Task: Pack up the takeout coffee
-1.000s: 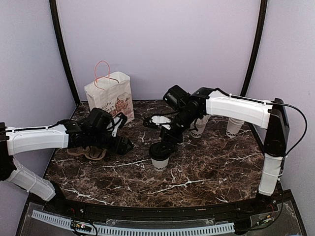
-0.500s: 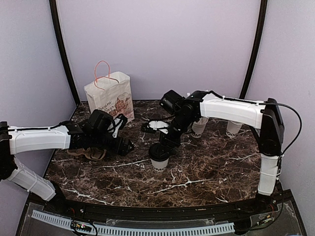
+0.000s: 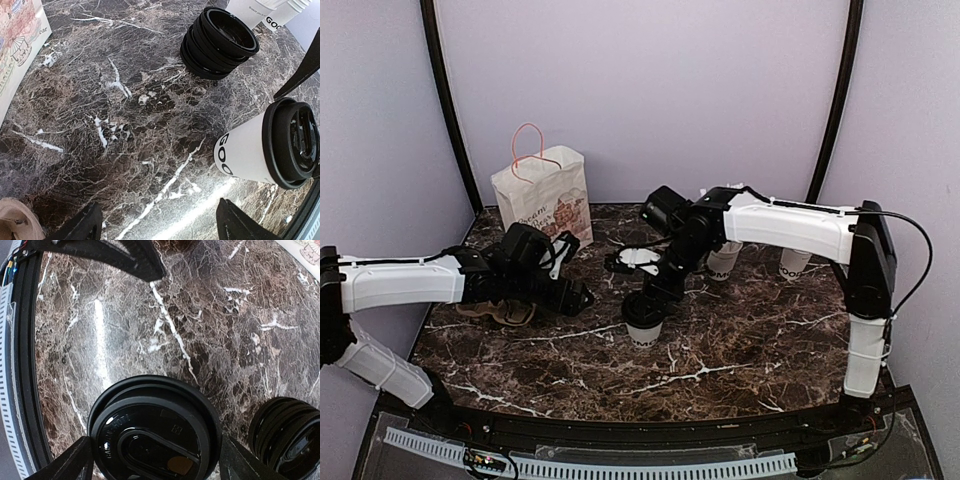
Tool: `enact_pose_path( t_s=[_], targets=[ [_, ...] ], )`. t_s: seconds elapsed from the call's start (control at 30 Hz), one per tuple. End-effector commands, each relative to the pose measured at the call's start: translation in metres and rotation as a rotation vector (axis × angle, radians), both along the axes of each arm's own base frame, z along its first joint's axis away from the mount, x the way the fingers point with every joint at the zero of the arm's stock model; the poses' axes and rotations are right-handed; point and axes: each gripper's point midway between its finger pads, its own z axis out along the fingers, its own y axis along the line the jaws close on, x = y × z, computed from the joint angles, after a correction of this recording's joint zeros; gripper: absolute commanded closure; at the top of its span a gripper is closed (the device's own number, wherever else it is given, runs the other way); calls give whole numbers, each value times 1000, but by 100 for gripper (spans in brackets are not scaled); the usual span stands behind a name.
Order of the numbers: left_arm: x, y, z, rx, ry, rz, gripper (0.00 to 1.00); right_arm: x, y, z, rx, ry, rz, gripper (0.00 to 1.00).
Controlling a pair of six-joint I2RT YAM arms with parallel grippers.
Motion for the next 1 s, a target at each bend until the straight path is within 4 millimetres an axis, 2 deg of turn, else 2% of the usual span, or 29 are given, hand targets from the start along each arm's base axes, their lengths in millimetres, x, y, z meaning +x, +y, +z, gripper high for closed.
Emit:
enact_pose_path(
  t_s=[0.0, 0.13, 0.27, 0.43, 0.73, 0.87, 0.97],
  targets=[
    [1, 1, -3, -7, 7, 3, 19, -3, -15, 13, -13, -53, -17, 26],
    [2, -4, -2, -22, 13, -8, 19, -10, -38, 17, -34, -48, -34, 26],
    [5, -8, 1, -33, 12, -11, 19, -7, -73, 14, -61, -29, -95, 27],
    [13, -16, 7, -59, 4, -22, 19, 10, -124, 10, -77, 5, -230, 27],
    [24, -35, 16, -89, 11, -68, 21, 49, -228, 19, -46, -33, -527, 27],
    [25, -38, 16, -98, 16, -77, 21, 66, -258, 20, -25, -46, -631, 27],
    [24, -38, 19, -104, 17, -76, 22, 74, -272, 15, -22, -50, -682, 26]
  ],
)
